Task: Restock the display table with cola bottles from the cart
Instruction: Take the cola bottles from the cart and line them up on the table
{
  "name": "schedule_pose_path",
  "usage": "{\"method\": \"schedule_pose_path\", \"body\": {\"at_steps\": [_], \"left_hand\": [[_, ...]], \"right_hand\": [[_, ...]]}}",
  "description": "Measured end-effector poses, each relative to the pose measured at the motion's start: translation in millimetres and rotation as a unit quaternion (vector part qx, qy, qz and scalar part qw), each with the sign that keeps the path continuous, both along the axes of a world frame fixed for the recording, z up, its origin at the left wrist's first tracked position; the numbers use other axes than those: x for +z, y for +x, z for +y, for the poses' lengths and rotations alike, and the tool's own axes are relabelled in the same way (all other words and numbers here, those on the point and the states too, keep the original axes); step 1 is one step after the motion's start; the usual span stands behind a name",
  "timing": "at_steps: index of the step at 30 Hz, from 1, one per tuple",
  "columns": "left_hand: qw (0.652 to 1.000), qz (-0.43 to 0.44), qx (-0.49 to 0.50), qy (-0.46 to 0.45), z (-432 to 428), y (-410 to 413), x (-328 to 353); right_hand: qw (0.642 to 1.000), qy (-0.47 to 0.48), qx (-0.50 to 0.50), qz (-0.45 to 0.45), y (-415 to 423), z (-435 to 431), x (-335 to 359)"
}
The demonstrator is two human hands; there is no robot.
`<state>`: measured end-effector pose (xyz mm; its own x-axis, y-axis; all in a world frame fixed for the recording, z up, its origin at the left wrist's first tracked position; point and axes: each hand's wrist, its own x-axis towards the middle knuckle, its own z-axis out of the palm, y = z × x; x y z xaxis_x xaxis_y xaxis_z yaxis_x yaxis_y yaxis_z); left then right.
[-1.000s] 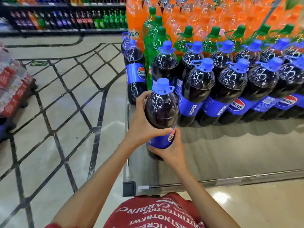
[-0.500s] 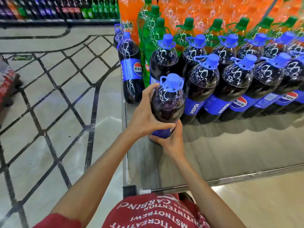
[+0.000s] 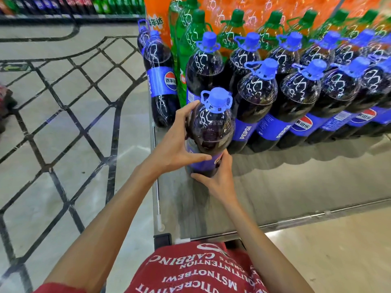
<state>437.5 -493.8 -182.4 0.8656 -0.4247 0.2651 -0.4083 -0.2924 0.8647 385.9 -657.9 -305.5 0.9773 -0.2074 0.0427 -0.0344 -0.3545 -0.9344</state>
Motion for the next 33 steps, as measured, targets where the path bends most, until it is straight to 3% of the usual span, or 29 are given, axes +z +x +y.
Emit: {"method": "schedule_pose_path", "body": {"at_steps": [8, 18, 33], "left_hand": [[0.999, -0.038, 0.031, 0.004, -8, 24, 0], [0.997, -0.048, 0.053, 0.011, -20, 53, -1], [0.997, -0.050, 0.056, 0.022, -21, 59, -1]], "right_hand": [[0.999, -0.042, -0.012, 0.004, 22, -4, 4], [0.986, -0.100, -0.128, 0.023, 38, 7, 16], [0.983, -0.128, -0.127, 0.019, 46, 14, 18]]}}
